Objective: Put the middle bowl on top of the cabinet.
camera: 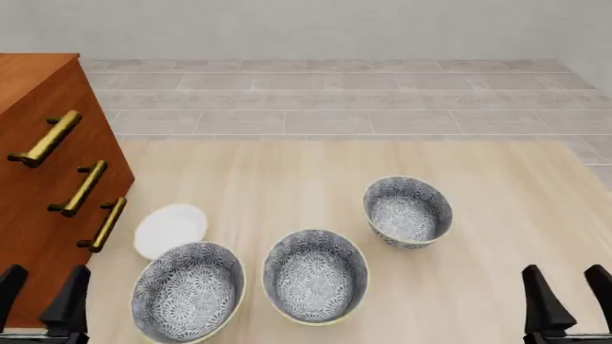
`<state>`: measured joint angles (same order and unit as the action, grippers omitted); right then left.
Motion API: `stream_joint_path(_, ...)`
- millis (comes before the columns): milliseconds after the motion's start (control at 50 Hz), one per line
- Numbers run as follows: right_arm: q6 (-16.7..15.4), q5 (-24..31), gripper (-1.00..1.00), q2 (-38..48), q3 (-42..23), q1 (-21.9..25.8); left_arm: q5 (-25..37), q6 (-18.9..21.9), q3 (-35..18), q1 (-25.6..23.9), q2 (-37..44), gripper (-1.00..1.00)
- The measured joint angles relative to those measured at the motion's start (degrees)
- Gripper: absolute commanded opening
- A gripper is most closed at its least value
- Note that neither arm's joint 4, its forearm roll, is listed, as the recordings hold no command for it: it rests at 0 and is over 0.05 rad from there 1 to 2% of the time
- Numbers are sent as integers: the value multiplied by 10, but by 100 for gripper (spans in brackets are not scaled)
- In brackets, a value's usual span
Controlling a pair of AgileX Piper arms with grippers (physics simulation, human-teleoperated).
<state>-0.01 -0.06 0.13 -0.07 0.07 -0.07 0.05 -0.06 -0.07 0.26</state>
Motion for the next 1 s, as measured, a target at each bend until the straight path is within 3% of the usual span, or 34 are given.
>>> stream_joint_path(620,-6,-9,100,12,-1,4,-4,13,-7,-17,25,100)
stream_joint_path(1000,-5,0,100,9,0,-2,15,35,-60,-80,57,100)
